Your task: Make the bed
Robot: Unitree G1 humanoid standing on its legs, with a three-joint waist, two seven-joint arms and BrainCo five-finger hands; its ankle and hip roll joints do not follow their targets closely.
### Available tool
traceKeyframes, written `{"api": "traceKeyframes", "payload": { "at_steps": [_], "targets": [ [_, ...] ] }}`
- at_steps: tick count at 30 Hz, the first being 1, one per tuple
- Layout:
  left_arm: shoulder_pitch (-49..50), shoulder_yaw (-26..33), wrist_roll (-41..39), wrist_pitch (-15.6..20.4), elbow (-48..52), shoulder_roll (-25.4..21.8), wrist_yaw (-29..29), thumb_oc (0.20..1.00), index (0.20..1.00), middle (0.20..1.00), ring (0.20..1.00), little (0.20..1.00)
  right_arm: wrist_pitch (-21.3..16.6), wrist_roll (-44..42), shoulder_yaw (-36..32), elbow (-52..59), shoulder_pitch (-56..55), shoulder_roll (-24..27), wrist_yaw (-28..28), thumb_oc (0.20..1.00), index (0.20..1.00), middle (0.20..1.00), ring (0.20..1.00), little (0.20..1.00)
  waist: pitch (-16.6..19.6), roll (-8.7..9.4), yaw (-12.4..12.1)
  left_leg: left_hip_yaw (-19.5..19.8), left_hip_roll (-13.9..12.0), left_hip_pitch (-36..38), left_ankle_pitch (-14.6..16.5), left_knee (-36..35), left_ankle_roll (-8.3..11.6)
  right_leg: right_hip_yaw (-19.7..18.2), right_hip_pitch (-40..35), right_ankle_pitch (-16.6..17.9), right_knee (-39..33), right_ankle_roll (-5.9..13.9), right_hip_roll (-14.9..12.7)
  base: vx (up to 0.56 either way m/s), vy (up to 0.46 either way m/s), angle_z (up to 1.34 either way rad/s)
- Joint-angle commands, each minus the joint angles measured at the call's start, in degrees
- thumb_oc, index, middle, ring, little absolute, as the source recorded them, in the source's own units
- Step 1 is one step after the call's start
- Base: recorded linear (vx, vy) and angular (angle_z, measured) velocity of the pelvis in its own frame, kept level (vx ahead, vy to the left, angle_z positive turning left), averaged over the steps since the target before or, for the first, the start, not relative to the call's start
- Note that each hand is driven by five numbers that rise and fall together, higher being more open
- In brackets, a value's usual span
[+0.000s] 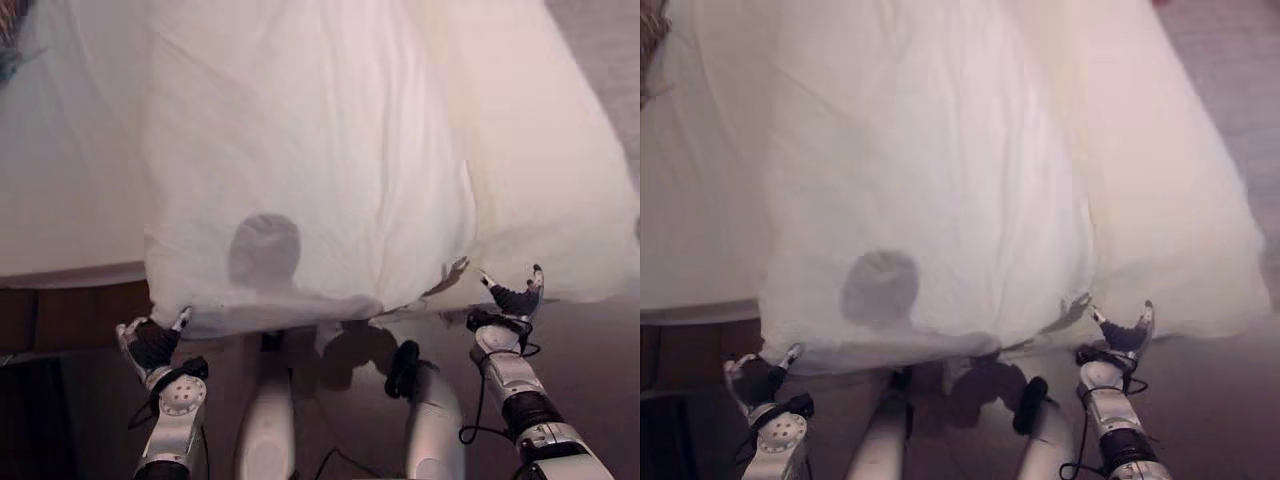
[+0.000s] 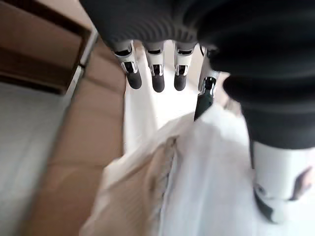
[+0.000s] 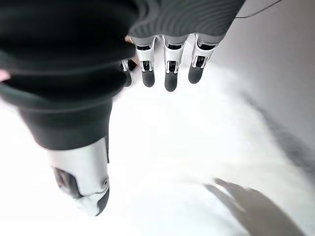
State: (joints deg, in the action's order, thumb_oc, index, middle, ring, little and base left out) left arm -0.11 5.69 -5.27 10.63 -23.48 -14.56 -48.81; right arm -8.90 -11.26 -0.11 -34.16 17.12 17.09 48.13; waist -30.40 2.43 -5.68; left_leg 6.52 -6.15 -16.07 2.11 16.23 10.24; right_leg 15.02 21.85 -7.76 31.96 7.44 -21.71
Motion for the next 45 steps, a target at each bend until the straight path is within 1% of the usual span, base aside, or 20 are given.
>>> {"api": "traceKeyframes", "payload": {
  "at_steps": [1,5,7,10,11,12,14,17,18,19,23,24,26,29,30,32,33,37,38,45],
  "targets": [
    [0.43,3.67,0.59,5.19,6.40,-2.50,-5.17,1.000,1.000,1.000,1.000,1.000,-2.45,2.79,-4.93,4.30,1.37,1.57,4.89,1.000,1.000,1.000,1.000,1.000,0.84,-3.50,-1.46,1.13,0.67,2.47,-0.80,-1.92,-3.96,3.63,-7.74,6.33,-11.03,2.05,-1.44,0.24,-0.013,0.07],
    [1.37,5.88,2.10,6.62,12.63,-2.51,-6.30,1.000,1.000,1.000,1.000,1.000,-3.38,5.73,-5.71,12.13,1.36,0.74,5.39,1.000,1.000,1.000,1.000,1.000,4.79,-4.48,-2.26,1.50,0.36,6.54,-1.56,-5.06,-3.96,5.09,-12.03,6.57,-13.71,2.64,-1.07,0.17,-0.003,0.07],
    [1.65,6.35,2.37,9.09,17.88,-2.45,-6.09,1.000,1.000,1.000,1.000,1.000,-3.96,9.22,-4.82,15.97,0.98,0.86,4.33,1.000,1.000,1.000,1.000,1.000,6.37,-4.73,-2.76,1.51,0.11,7.74,-1.31,-5.61,-3.96,5.40,-13.26,6.18,-14.05,2.78,-0.79,0.09,-0.002,0.00],
    [1.64,5.26,3.08,12.06,24.96,-4.06,-0.78,1.000,1.000,1.000,1.000,1.000,-6.77,10.31,1.34,22.83,-0.42,2.89,-5.96,1.000,1.000,1.000,1.000,1.000,7.98,-4.40,-3.00,1.37,-0.38,8.92,-1.58,-6.71,-4.02,5.45,-14.35,6.40,-15.23,3.06,-0.27,0.07,0.003,0.07],
    [1.70,5.32,2.99,12.05,25.03,-4.03,-0.66,1.000,1.000,1.000,1.000,1.000,-6.74,10.27,1.32,22.92,-0.48,2.92,-6.05,1.000,1.000,1.000,1.000,1.000,8.08,-4.40,-2.95,1.40,-0.31,8.78,-1.90,-6.87,-4.06,5.50,-14.29,6.76,-15.52,3.02,-0.28,0.05,-0.012,-0.01],
    [1.60,3.31,-0.56,14.54,29.38,-6.57,9.34,1.000,1.000,1.000,1.000,1.000,-10.97,5.46,4.49,26.34,-1.94,4.76,-16.57,1.000,1.000,1.000,1.000,1.000,8.39,-4.12,-2.98,1.14,-0.60,9.45,-1.92,-7.43,-4.11,5.62,-14.97,6.84,-16.21,3.06,0.12,0.03,-0.008,-0.03],
    [0.97,1.29,-8.76,17.57,29.10,-8.14,21.23,1.000,1.000,1.000,1.000,1.000,-12.66,-0.16,8.34,26.91,-1.98,5.96,-27.14,1.000,1.000,1.000,1.000,1.000,8.60,-3.98,-3.17,0.98,-0.52,10.11,-1.96,-8.57,-4.10,5.82,-15.66,7.65,-17.40,3.27,0.07,0.02,0.010,-0.07],
    [-0.11,0.54,-7.41,17.82,29.49,-8.86,24.67,1.000,1.000,1.000,1.000,1.000,-12.43,0.13,9.51,25.11,-1.12,6.45,-29.66,1.000,1.000,1.000,1.000,1.000,9.17,-3.82,-3.12,0.71,-0.63,10.30,-2.33,-9.97,-3.92,5.98,-16.05,8.77,-19.51,3.59,0.37,0.01,0.011,-0.01],
    [-0.18,0.25,-10.29,18.04,29.63,-8.26,27.97,1.000,1.000,1.000,1.000,1.000,-13.12,-4.34,9.38,24.74,-1.08,4.83,-32.03,1.000,1.000,1.000,1.000,1.000,10.27,-3.80,-3.03,0.40,-0.86,10.14,-2.84,-11.12,-3.89,6.20,-16.24,9.73,-21.46,3.73,0.78,0.00,0.000,0.00],
    [-0.16,0.31,-10.49,18.08,29.58,-8.32,28.17,1.000,1.000,1.000,1.000,1.000,-13.16,-4.50,9.35,24.69,-1.07,4.85,-32.17,1.000,1.000,1.000,1.000,1.000,10.38,-3.78,-3.06,0.37,-0.90,10.11,-2.88,-11.21,-3.88,6.20,-16.22,9.82,-21.62,3.72,0.84,0.04,0.005,-0.03],
    [-1.55,-2.23,-13.10,16.27,27.87,-10.44,35.72,1.000,1.000,1.000,1.000,1.000,-12.16,-10.15,12.78,22.69,0.53,4.53,-39.56,1.000,1.000,1.000,1.000,1.000,11.94,-3.37,-3.01,0.06,-0.89,9.43,-2.95,-10.87,-3.81,5.81,-15.83,10.49,-22.21,3.93,0.78,0.01,0.017,-0.07],
    [-3.06,-3.86,-16.43,15.99,26.25,-10.45,38.21,1.000,1.000,1.000,1.000,1.000,-11.56,-11.37,14.92,21.35,2.08,4.58,-41.45,1.000,1.000,1.000,1.000,1.000,11.43,-3.36,-3.03,0.02,-0.70,9.12,-2.76,-10.23,-3.80,5.50,-15.55,10.48,-21.74,3.91,0.52,-0.10,0.043,-0.05],
    [-6.63,-6.48,-20.25,15.43,22.91,-9.78,40.53,1.000,1.000,1.000,1.000,1.000,-10.32,-13.94,18.40,18.93,5.67,4.40,-44.36,1.000,1.000,1.000,1.000,1.000,9.84,-3.30,-2.88,0.05,-0.17,7.87,-2.52,-8.94,-3.75,4.97,-14.30,10.65,-20.97,3.86,-0.04,-0.14,0.032,-0.02],
    [-13.39,-11.14,-26.87,13.90,17.44,-7.95,43.84,1.000,1.000,1.000,1.000,1.000,-8.46,-17.11,23.44,14.38,12.87,3.73,-46.58,1.000,1.000,1.000,1.000,1.000,4.16,-3.54,-2.33,0.22,1.25,3.96,-2.11,-5.29,-3.80,3.14,-10.36,10.84,-18.34,3.48,-1.17,-0.30,0.031,-0.04],
    [-16.99,-14.04,-31.15,12.32,14.09,-7.59,46.73,1.000,1.000,1.000,1.000,1.000,-7.29,-19.20,24.89,11.49,16.67,3.82,-47.24,1.000,1.000,1.000,1.000,1.000,0.91,-3.62,-1.92,0.27,1.69,0.55,-1.68,-1.84,-3.67,2.01,-7.39,10.32,-16.00,2.99,-1.75,-0.27,0.038,-0.06],
    [-18.57,-15.81,-31.17,11.64,12.84,-8.04,47.63,1.000,1.000,1.000,1.000,1.000,-6.94,-19.55,25.58,10.74,18.48,4.44,-47.60,1.000,1.000,1.000,1.000,1.000,0.60,-3.50,-1.67,0.18,1.92,-1.89,-1.44,-0.50,-3.63,1.63,-5.05,10.21,-14.98,2.85,-2.00,-0.22,0.045,0.03],
    [-21.37,-19.35,-34.43,9.95,10.19,-8.08,50.28,1.000,1.000,1.000,1.000,1.000,-6.20,-21.57,26.52,8.75,21.23,4.17,-47.98,1.000,1.000,1.000,1.000,1.000,0.60,-3.18,-1.02,0.14,2.25,-7.62,-1.17,2.07,-3.54,0.46,0.62,10.28,-13.15,2.51,-2.41,-0.21,0.051,0.09],
    [-25.33,-22.15,-40.90,8.04,5.79,-5.69,52.40,1.000,1.000,1.000,1.000,1.000,-5.54,-23.30,28.11,4.81,25.63,2.95,-48.05,1.000,1.000,1.000,1.000,1.000,0.60,-2.62,-0.53,-0.12,2.62,-14.64,-0.76,5.49,-3.91,-1.40,7.94,9.95,-10.30,2.00,-2.34,-0.14,0.027,-0.05],
    [-26.77,-23.20,-41.24,7.61,5.17,-5.58,52.28,1.000,1.000,1.000,1.000,1.000,-5.06,-24.23,29.27,4.22,26.88,2.87,-48.32,1.000,1.000,1.000,1.000,1.000,0.60,-2.63,-0.58,-0.01,2.27,-15.68,1.07,6.94,-3.77,-2.35,9.39,8.10,-8.13,2.33,-1.96,-0.04,-0.010,-0.06],
    [-34.86,-27.20,-49.22,5.43,-0.93,-2.89,52.91,1.000,1.000,1.000,1.000,1.000,-3.87,-32.22,32.53,-2.37,35.38,0.00,-49.90,1.000,1.000,1.000,1.000,1.000,0.60,-1.45,-0.45,0.44,2.53,-27.90,2.15,14.01,-4.09,-4.79,22.01,5.93,-0.87,1.14,-1.09,-0.04,-0.012,-0.03]
  ]
}}
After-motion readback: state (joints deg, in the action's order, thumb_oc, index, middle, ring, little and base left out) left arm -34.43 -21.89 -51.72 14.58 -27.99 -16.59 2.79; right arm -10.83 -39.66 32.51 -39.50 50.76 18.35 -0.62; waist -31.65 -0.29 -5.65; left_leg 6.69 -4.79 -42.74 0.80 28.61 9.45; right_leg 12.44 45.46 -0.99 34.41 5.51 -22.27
